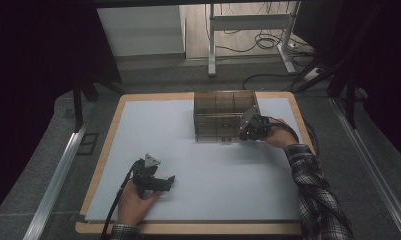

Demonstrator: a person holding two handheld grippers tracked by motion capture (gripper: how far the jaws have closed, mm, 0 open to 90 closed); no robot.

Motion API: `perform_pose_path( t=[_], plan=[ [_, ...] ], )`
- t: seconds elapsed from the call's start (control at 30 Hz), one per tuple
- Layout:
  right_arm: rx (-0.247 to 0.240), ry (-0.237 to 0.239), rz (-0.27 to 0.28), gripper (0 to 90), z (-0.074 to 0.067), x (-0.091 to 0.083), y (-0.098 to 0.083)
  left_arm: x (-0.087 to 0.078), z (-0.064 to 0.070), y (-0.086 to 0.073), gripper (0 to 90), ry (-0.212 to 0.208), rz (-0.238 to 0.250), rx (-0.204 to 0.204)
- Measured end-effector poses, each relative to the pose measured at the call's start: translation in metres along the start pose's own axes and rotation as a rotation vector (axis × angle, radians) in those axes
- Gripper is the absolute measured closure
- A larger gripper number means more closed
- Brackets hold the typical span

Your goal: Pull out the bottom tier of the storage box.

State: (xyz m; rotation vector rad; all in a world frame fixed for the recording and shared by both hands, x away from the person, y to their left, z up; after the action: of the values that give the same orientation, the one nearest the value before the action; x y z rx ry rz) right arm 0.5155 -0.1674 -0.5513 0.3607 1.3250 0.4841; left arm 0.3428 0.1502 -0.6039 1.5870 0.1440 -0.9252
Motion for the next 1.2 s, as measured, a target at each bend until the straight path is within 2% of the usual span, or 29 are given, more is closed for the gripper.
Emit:
perform_pose_path(
  t=[0.17,1.2],
  plan=[
    [-0.006,0.021,0.006,85.6,-0.006,-0.004,0.000,0.000,0.000,0.000,0.0,0.000,0.000,0.000],
    [-0.061,0.050,0.003,86.1,-0.041,-0.010,0.006,0.000,0.000,0.000,0.0,0.001,0.004,-0.005]
  ],
)
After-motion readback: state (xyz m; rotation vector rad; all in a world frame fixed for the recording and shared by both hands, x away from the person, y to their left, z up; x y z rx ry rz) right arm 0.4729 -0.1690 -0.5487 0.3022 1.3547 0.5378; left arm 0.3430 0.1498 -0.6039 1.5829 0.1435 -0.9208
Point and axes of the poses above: each handheld gripper's, and its own axes: x roughly forward along the jaws, y roughly out of its top, z roughly to its right, the point moved 7 cm from there along x, roughly forward along the jaws, and after that the axes turned 8 degrees about z, right-handed, at the moved point
